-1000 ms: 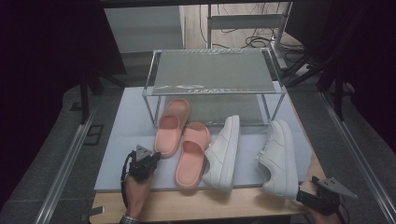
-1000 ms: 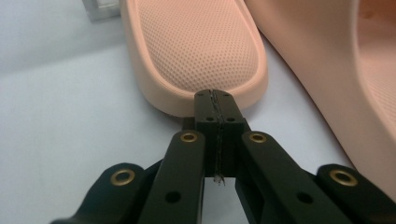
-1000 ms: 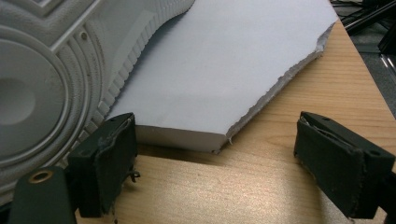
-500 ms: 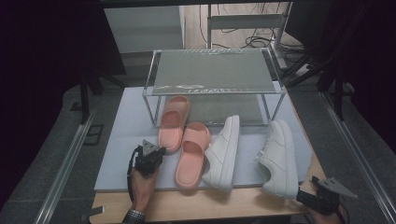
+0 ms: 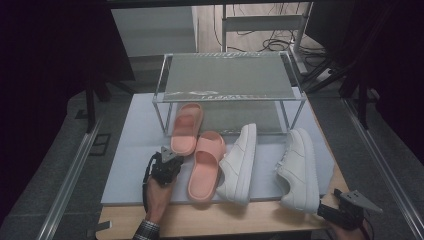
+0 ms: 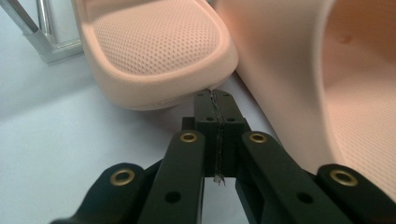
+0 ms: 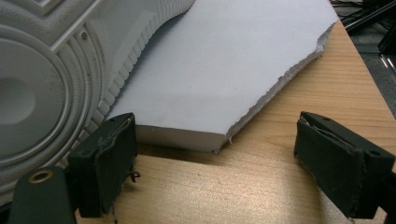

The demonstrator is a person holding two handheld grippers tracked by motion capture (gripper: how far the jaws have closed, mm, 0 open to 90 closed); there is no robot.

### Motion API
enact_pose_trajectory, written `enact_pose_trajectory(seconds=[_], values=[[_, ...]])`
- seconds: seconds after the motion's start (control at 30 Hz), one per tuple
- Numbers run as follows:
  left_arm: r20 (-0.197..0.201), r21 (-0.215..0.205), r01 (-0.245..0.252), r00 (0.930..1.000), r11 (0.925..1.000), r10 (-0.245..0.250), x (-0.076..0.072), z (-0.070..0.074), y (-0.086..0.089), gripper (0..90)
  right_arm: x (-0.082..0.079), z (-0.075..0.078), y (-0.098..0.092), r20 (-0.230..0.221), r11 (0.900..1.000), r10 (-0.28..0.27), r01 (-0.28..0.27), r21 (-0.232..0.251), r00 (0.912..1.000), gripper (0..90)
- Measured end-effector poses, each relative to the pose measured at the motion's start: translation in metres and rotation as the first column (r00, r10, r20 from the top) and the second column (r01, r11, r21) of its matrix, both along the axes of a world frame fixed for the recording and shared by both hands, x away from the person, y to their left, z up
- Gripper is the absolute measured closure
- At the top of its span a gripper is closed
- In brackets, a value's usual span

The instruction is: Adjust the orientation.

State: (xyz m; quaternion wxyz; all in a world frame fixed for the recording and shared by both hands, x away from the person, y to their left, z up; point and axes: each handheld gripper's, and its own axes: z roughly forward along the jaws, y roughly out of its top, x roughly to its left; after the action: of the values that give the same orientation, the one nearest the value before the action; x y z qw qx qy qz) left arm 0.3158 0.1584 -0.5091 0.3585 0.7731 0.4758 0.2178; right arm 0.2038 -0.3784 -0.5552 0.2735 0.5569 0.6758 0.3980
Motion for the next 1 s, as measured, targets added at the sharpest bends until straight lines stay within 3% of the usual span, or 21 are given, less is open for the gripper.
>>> enact_pose_trajectory(seconds=[1.0], values=[[-0.065, 0.042, -0.03, 0.9973, 0.9986, 0.033, 0.075, 0.001, -0.019, 89.7, 0.0, 0.0, 0.0, 0.001, 1.0, 0.002, -0.002, -0.001, 1.0, 13.2]])
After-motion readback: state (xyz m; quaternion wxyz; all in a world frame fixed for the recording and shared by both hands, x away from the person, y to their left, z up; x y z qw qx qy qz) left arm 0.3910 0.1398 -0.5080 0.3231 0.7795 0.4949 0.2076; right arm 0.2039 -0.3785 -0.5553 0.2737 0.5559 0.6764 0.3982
